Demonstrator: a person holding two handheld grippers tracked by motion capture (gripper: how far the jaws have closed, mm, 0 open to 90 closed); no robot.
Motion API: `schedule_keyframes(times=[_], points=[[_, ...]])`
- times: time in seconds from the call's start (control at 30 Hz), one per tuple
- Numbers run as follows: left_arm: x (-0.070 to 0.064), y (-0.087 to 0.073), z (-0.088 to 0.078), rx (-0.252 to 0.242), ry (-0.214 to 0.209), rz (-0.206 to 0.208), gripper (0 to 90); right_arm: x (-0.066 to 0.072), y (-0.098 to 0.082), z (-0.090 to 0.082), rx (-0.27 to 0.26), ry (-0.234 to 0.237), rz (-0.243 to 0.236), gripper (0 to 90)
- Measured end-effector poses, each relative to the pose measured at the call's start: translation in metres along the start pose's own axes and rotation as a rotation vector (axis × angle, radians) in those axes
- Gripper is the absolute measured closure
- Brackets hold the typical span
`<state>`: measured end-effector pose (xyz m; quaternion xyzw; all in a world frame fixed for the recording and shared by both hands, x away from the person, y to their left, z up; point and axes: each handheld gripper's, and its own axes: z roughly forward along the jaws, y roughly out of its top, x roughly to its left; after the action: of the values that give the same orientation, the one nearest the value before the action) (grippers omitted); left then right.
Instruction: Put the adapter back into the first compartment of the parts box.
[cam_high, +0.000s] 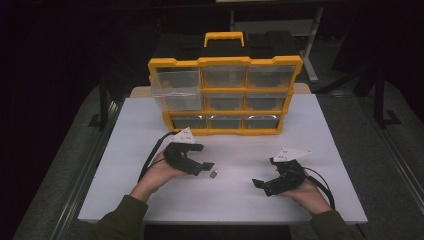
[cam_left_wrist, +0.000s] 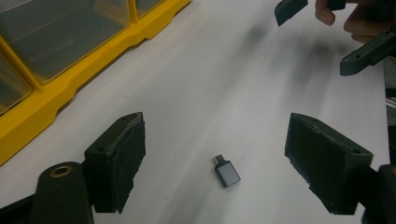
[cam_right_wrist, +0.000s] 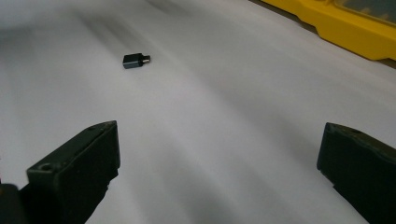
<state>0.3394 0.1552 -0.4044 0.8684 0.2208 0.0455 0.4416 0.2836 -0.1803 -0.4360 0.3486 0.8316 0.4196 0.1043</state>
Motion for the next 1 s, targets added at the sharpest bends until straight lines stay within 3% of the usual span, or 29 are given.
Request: schedule_keyframes(times=[0.4, 1.0], points=[[-0.002, 0.001, 0.009, 0.001, 0.007, -0.014, 33.8, 0.0, 0.0, 0.0, -0.002, 0.0, 0.0, 0.0], [-0.005, -0.006, 0.024, 0.056, 0.011, -0.02, 49.0, -0.001, 0.0, 0.0, -0.001, 0.002, -0.005, 0.0]])
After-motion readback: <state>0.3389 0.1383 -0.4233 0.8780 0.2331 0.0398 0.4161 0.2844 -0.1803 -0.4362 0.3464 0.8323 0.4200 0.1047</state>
